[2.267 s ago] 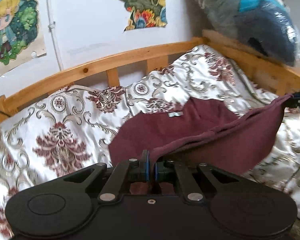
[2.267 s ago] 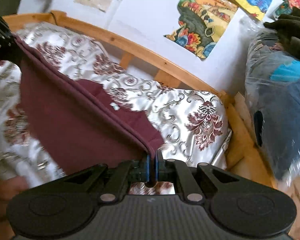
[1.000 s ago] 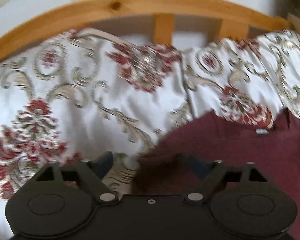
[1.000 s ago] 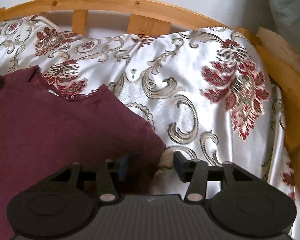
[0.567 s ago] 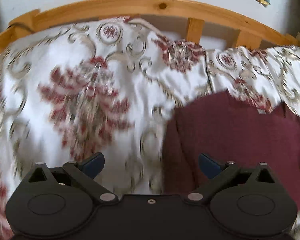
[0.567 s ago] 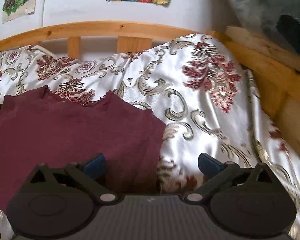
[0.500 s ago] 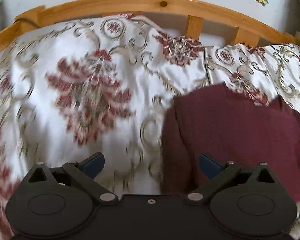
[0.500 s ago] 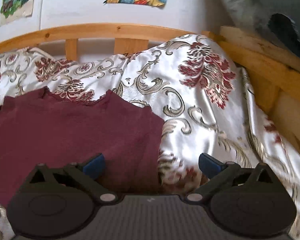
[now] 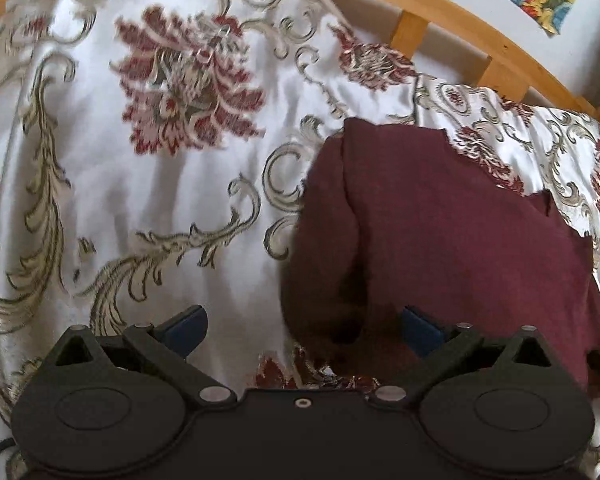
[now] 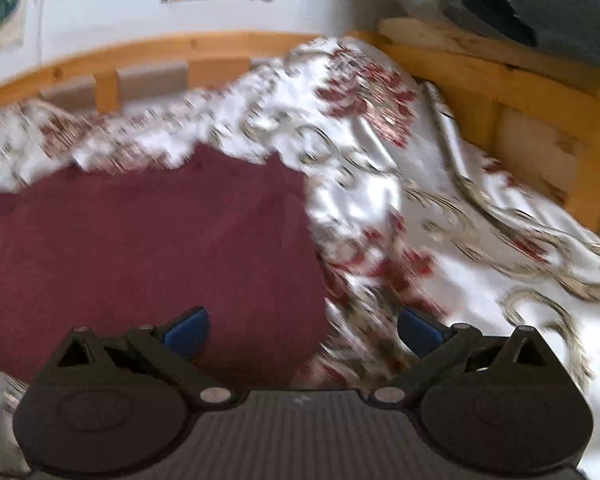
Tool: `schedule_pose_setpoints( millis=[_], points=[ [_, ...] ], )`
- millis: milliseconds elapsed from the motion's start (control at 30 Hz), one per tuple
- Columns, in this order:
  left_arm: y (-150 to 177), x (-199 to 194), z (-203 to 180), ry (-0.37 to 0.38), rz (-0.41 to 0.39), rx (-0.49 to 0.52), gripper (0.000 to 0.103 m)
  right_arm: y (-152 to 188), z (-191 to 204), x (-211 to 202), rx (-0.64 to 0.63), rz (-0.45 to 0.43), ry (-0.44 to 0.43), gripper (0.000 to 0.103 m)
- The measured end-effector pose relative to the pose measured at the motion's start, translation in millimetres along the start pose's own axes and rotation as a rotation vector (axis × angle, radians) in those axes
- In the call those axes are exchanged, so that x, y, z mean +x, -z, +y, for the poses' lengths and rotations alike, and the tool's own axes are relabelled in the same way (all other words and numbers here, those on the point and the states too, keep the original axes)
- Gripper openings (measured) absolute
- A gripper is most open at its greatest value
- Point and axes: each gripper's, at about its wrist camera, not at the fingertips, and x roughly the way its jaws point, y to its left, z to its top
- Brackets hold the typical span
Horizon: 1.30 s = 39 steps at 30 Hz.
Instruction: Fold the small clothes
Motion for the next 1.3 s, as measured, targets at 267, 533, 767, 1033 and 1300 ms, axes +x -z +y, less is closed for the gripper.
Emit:
schedule_pose_setpoints(
  millis=[267,533,767,1033,1300],
  points=[
    [-2.2,20.9,8.7,0.01,0.05,-0.052,0.102,25.7,3.2,-2.4,-0.015,0.008,0.06,0.103],
    [1.1,22.2,8.0,0.007,0.045,-0.011,0.102,33.6,-3.7,-3.4,0.04,-0.015,0.026,0.103],
    [1.7,25.6,8.8,0.007,0.051,0.003,0.102,34.6,-4.0,-8.6,0.041,-0.031,0.023,0.103],
    [1.5,27.1,8.8,0.006,0.053,0.012,0.102,10.1,43.8,-48.5,-0.071,-0.252,-0.092,0.103],
    [2.1,26.7,8.1,0.0,0.045,0.021,0.102,-5.8,100.5,-30.4,-0.112,-0.194,-0.278,0.103]
  ],
)
